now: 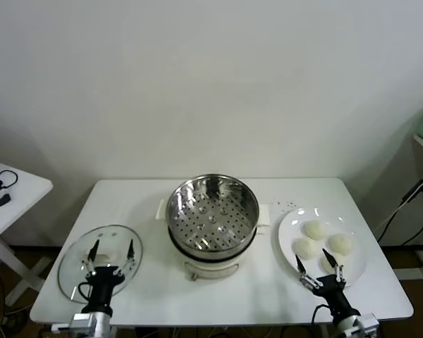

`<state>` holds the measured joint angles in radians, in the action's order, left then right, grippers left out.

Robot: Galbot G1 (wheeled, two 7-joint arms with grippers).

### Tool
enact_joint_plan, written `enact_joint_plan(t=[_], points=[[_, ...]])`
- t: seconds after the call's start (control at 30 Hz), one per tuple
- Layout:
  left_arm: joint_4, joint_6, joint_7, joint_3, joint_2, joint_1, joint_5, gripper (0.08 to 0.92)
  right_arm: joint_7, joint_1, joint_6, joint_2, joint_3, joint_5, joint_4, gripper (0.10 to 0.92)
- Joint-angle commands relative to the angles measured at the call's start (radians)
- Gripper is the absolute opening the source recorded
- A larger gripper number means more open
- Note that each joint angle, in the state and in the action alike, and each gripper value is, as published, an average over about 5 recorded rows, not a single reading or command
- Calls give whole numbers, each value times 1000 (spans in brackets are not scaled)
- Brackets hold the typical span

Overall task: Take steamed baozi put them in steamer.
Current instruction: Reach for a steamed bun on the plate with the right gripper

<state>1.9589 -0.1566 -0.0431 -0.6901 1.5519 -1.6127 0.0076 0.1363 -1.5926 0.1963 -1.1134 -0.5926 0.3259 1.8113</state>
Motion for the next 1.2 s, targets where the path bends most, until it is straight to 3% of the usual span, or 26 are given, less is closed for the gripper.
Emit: enact_joint_plan(t=[0.03, 0.33, 0.6, 0.73, 0.93, 1.2], points=[[6, 0, 38, 11, -7, 4, 30, 823, 72, 111, -35, 131, -44, -13, -41, 823], [7, 7, 57, 36, -20, 17, 51, 823, 300, 395, -87, 508, 44, -45, -257, 823], [-2, 37, 77, 50, -24, 36, 29, 823, 724, 822, -57, 735, 402, -188, -474, 823], [-10, 40, 81, 48, -33, 40, 29, 823, 896, 1169, -22, 739, 704, -290, -567, 823], [-12, 50, 81, 46, -41, 41, 28, 823, 1068, 1621, 16, 624, 1174, -371, -744, 823], [-4, 71, 80, 47, -41, 50, 27, 823, 1141, 1776, 23, 454, 1416, -438, -919, 823]])
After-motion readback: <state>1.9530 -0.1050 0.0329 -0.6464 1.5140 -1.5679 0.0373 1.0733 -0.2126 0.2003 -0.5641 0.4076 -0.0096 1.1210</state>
